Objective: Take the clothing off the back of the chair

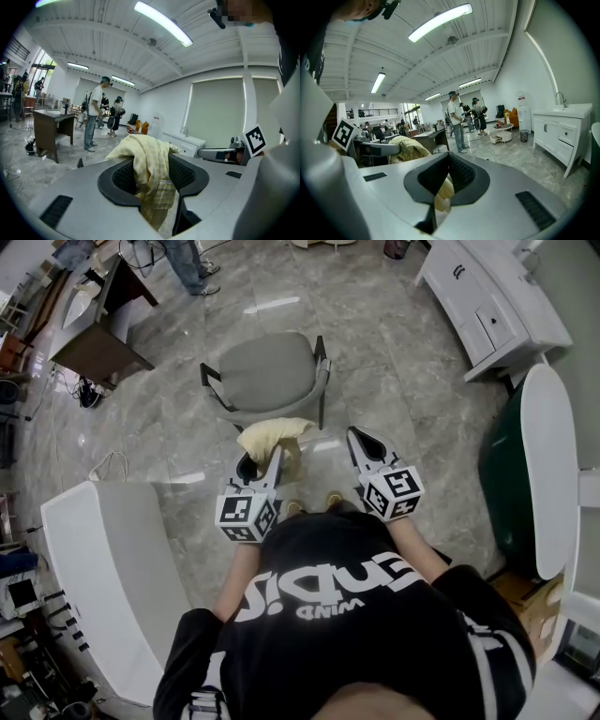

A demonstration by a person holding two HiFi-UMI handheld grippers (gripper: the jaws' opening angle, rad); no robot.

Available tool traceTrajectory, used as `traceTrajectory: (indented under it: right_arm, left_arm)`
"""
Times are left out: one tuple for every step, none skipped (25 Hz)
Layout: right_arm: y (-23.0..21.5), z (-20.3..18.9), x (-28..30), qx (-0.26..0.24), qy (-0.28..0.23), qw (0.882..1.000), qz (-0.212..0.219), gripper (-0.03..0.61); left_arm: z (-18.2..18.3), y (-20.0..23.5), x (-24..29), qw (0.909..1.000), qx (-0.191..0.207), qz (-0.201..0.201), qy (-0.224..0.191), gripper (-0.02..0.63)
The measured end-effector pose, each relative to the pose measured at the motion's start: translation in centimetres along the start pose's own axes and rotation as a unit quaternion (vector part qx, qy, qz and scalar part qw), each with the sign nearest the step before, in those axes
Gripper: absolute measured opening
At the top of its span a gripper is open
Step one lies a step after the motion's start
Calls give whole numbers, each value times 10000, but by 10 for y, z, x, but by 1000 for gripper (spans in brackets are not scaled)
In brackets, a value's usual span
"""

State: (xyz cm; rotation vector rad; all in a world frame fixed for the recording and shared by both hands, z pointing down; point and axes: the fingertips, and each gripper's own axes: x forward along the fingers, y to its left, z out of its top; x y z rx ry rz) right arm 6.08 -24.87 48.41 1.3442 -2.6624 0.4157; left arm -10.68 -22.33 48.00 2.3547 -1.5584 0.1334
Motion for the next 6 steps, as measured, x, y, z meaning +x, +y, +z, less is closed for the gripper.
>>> traceTrajectory:
  right_arm:
    - [0,0,0,4,3,10000,3,14]
    - [0,1,1,8,4,10000,6,14]
    - [0,1,1,11,3,10000,10,14]
    - [0,1,2,14,3,10000,13,14]
    - [-1,1,3,15,3,10000,16,14]
    - [-1,2,3,17,3,10000,19,14]
  left_arm:
    - [0,1,0,10000,-8,10,0,195]
    - [1,1,-1,10000,-15,17,3,195]
    - [1,2,-1,10000,-20,22,9,195]
    - [1,2,0,10000,-23,26,14,195]
    - [1,2,0,10000,-23,28,19,195]
    - [1,3,0,10000,-24,30,25,195]
